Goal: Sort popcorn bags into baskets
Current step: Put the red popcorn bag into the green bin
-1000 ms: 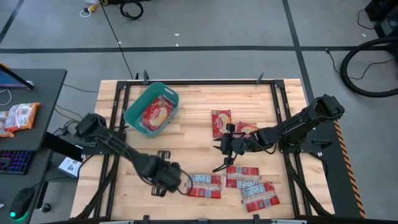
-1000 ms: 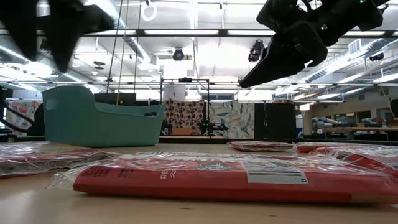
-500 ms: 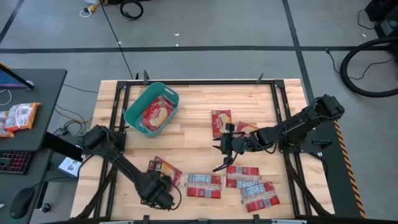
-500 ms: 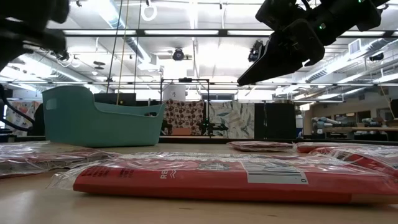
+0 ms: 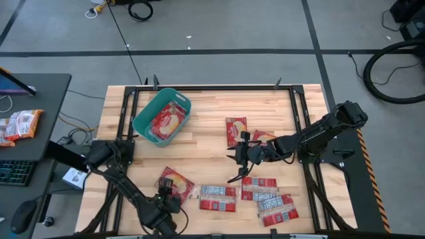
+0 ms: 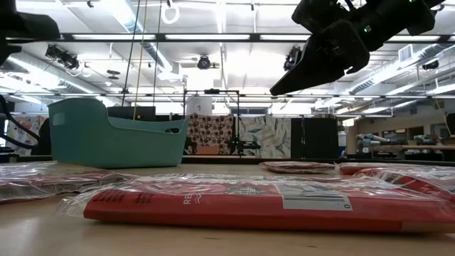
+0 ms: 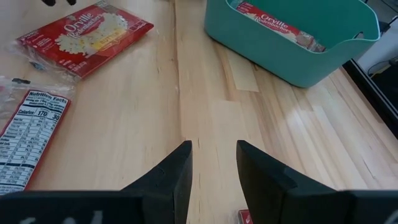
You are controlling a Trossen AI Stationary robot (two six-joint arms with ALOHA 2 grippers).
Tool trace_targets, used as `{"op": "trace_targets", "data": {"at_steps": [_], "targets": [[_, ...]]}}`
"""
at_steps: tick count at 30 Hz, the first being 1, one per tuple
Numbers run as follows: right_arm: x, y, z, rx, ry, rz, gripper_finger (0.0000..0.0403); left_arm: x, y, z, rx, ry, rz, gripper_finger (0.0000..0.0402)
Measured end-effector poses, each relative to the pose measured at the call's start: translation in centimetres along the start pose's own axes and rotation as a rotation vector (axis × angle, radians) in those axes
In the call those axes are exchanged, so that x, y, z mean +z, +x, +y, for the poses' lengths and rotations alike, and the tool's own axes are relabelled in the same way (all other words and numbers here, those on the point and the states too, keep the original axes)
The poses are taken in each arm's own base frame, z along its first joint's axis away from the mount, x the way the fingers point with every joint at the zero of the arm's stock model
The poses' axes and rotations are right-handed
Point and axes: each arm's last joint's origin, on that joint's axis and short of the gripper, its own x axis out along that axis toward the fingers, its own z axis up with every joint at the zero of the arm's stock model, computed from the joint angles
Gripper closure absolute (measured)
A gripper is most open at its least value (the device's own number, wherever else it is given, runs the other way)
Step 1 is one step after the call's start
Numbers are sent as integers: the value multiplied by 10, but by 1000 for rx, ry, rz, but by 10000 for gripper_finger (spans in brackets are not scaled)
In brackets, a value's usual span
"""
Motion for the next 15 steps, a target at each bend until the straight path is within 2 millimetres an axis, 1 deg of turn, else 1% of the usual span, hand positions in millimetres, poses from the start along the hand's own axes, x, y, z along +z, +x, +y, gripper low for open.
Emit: {"op": "trace_targets", "data": {"at_steps": [3, 5, 11, 15], "targets": [[0, 0, 0, 0, 0, 0, 273, -1, -2, -3, 19, 11, -36, 237], [0, 0, 0, 0, 0, 0, 273, 0, 1, -6, 24, 14, -44, 237], [0, 0, 0, 0, 0, 0, 273, -4, 15, -21, 66, 79, -17, 237], [0, 0, 0, 0, 1, -2, 273, -5, 22, -27, 87, 96, 0, 237]]}}
